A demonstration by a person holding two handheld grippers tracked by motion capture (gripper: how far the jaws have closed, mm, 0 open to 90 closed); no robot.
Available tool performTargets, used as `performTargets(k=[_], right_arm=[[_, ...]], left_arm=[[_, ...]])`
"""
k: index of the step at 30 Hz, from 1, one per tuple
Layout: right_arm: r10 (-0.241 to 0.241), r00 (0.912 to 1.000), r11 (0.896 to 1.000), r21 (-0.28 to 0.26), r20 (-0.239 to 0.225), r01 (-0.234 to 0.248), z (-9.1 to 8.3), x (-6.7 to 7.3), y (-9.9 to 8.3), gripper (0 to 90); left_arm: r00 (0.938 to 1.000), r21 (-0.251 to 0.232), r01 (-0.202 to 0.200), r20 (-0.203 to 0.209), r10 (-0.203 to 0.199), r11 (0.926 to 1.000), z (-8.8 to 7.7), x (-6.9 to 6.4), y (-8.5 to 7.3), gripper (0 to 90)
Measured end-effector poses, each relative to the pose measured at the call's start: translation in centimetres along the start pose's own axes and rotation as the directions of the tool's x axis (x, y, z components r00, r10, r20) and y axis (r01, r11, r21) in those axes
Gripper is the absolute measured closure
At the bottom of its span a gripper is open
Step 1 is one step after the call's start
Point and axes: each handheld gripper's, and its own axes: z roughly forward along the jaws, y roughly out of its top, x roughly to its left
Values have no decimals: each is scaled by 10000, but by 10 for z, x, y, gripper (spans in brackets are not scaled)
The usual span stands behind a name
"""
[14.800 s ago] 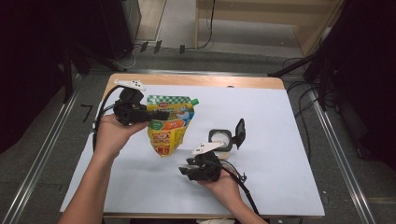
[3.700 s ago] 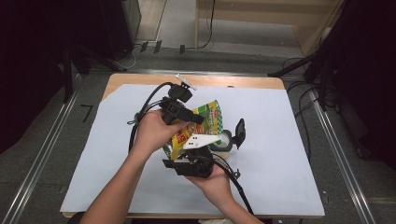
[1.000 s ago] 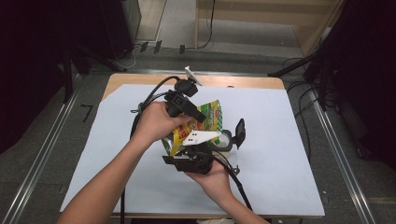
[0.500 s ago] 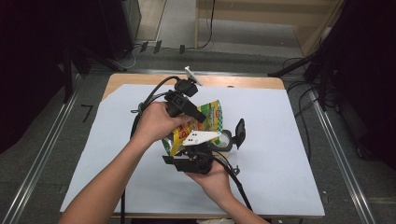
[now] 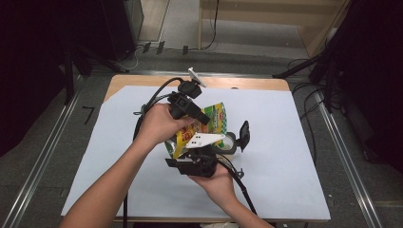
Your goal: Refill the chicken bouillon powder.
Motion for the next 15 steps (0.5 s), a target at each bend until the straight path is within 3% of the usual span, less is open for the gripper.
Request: performTargets(k=[15], right_arm=[[33,10000,10000,-33,-14,-33,-1,2,1,669]], left_arm=[[10000,27,-36,-7,36,10000,0,-1,2,816]])
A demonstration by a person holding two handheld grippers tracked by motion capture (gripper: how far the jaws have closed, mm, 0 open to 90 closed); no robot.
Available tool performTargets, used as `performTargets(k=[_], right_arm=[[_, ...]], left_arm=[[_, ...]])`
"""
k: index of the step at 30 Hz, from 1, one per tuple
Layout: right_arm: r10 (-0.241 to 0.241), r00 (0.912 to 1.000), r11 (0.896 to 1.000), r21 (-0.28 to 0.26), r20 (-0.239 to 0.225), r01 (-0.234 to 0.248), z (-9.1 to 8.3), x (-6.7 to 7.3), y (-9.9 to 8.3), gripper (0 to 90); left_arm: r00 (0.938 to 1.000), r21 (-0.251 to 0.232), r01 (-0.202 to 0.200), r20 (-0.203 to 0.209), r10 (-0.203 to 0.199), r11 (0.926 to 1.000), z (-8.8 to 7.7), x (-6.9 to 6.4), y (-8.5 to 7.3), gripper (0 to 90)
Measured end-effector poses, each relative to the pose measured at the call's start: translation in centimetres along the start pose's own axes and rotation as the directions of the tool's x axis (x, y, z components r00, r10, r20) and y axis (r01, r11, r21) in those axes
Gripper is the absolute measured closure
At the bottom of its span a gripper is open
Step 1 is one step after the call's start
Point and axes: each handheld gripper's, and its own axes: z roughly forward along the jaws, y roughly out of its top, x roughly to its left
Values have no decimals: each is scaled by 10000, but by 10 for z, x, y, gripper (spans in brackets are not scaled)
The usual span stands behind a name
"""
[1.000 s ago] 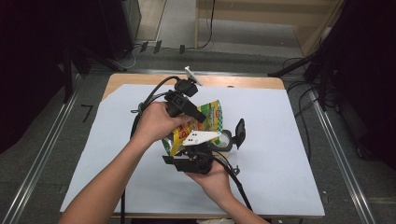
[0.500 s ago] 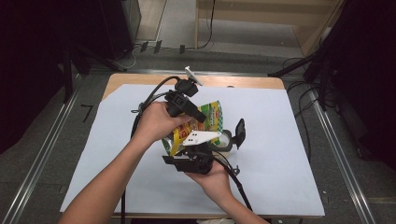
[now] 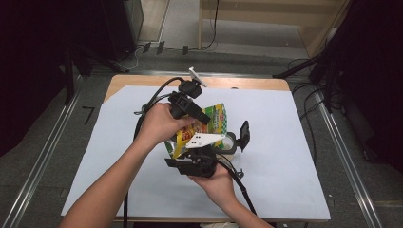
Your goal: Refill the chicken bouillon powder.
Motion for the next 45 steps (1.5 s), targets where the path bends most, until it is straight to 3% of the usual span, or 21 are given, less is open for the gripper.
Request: performTargets(k=[17,45], right_arm=[[-17,10000,10000,-31,44,17,0,0,0,674],[-353,9992,9993,-71,181,354,2,-1,4,673]], left_arm=[[9999,33,-126,-63,126,9999,0,-2,2,815],[9996,-356,-171,-228,163,9992,-8,-3,-2,815]])
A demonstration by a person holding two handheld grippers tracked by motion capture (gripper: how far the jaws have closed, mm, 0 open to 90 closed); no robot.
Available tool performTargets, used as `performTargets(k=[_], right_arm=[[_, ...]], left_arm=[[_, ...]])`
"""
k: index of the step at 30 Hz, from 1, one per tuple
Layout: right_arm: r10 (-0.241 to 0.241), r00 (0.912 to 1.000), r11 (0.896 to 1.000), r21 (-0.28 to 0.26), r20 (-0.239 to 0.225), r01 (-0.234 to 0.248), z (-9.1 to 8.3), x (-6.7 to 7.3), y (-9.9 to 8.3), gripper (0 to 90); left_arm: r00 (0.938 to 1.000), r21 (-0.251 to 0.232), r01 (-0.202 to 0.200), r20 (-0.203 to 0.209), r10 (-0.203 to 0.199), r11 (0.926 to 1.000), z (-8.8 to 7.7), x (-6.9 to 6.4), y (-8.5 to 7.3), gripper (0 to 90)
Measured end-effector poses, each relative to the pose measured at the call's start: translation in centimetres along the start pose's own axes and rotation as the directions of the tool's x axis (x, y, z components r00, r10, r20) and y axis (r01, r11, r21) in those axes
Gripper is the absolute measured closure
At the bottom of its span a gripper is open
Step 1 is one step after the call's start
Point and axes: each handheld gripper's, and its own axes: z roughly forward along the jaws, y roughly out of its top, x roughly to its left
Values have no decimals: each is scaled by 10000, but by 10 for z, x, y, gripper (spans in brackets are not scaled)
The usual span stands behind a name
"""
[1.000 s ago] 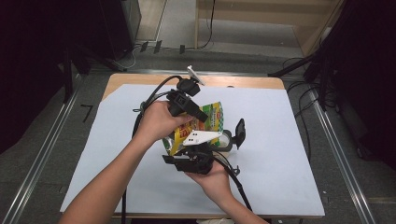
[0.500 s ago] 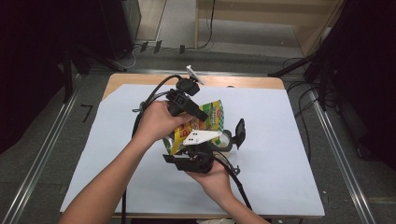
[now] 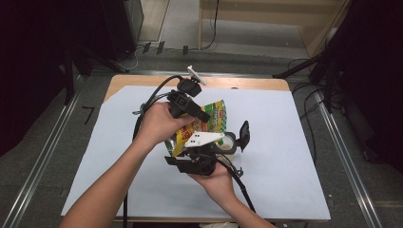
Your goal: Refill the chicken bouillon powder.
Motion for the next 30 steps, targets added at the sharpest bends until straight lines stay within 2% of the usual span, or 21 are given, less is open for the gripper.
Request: performTargets(k=[17,24,30], right_arm=[[-130,9996,9999,53,237,129,0,-2,0,671],[258,9993,9996,-141,283,-254,-3,-13,0,664],[484,9984,9986,-244,294,-477,-4,-18,-3,664]], left_arm=[[10000,28,-46,-37,46,10000,2,-1,3,815],[10000,308,-84,-49,86,9995,11,-1,18,815],[9999,548,-131,-64,134,9984,18,-1,23,813]])
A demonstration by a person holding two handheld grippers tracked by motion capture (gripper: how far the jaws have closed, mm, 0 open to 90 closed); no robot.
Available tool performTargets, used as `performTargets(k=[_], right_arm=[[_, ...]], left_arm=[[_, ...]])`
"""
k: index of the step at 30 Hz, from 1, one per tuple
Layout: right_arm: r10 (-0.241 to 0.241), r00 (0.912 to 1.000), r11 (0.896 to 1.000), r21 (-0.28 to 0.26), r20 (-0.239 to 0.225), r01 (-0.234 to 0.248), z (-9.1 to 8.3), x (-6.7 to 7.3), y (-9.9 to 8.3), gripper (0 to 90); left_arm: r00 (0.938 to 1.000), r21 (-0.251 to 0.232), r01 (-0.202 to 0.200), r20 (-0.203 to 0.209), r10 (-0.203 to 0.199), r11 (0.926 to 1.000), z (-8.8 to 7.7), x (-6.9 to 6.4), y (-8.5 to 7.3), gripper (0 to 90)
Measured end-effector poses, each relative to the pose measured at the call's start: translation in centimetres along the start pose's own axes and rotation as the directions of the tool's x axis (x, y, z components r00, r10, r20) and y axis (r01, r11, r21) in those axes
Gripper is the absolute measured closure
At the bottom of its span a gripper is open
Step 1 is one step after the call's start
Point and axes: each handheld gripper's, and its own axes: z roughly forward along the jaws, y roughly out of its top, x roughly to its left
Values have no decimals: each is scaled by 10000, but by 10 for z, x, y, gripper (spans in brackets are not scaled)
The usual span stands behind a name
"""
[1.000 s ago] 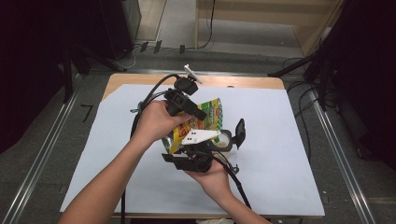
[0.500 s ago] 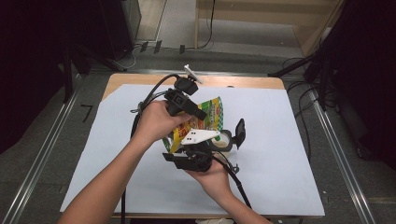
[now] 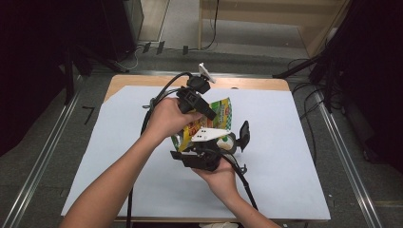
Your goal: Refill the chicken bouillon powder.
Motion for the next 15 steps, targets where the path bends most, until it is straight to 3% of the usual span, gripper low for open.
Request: performTargets(k=[15], right_arm=[[353,9993,9993,-116,-135,-355,-1,0,-1,662]], left_arm=[[9999,90,-110,-50,110,9999,2,-3,2,813]])
